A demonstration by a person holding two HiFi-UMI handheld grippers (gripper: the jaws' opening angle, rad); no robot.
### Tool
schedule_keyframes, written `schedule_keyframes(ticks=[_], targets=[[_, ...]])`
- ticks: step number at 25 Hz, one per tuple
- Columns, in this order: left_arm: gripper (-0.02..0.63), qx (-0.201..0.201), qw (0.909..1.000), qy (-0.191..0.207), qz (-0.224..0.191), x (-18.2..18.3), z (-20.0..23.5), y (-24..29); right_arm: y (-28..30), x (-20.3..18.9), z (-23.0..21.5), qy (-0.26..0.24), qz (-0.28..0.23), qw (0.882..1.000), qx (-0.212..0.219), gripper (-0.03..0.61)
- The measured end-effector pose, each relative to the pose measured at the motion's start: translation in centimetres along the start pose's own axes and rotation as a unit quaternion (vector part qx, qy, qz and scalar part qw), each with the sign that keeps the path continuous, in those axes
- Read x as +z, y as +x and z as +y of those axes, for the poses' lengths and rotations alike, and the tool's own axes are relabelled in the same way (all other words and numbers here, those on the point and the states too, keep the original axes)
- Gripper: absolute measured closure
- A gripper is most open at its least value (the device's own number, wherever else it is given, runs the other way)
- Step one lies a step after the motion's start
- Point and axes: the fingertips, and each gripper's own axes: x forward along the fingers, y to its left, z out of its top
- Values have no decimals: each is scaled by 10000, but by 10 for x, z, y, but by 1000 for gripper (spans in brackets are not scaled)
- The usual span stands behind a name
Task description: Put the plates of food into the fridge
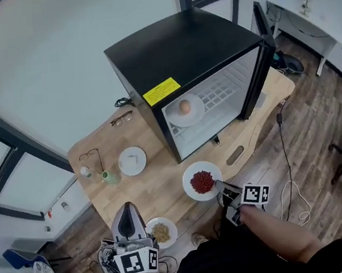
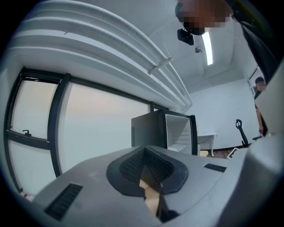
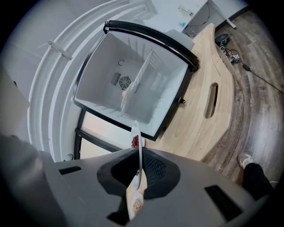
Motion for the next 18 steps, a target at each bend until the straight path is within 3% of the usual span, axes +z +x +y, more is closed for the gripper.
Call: schedule_keyframes(ticks=[14, 18], targets=[[611, -120, 9996, -101, -230, 21, -26, 71, -27, 117, 15, -231, -649, 9976, -7, 548], [611, -82, 9996, -44, -248, 29, -28, 89, -25, 151, 26, -291, -863, 9954, 303, 548]])
